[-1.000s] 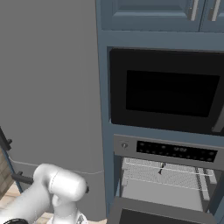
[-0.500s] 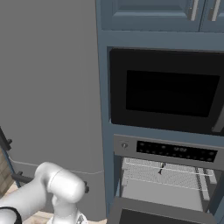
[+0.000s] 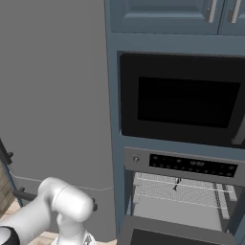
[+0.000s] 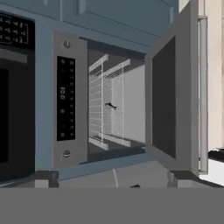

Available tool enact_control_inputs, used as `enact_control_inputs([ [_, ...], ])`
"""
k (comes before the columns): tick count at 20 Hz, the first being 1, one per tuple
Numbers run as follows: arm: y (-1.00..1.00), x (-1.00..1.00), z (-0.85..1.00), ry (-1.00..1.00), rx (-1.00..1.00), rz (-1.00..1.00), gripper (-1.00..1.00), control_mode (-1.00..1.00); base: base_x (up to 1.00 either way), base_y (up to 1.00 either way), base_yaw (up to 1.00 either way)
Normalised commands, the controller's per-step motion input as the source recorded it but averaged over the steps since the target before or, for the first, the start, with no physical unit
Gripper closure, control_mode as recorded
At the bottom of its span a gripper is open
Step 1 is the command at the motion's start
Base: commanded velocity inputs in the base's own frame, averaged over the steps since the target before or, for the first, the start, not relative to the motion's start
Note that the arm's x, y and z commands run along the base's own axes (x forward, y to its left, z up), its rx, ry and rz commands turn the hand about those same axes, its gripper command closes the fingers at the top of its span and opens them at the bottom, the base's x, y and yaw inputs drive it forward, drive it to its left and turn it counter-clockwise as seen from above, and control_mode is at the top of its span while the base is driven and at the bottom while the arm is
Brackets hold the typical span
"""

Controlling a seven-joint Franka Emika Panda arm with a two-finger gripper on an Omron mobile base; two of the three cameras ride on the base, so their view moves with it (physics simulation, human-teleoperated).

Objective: Take the fish from the oven and place it on the plate on the counter.

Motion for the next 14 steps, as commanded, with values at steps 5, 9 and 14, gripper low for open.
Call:
enact_control_inputs([
  [5, 0.17, -0.14, 1.0, -0.01, -0.01, -0.01, -1.0, -1.0, 0.0, 0.0, 0.0],
  [9, 0.51, 0.02, 0.92, 0.02, -0.09, 0.0, -1.0, -1.0, 0.0, 0.0, 0.0],
  [14, 0.55, 0.2, 0.67, 0.14, -0.16, 0.0, -1.0, -1.0, 0.0, 0.0, 0.0],
])
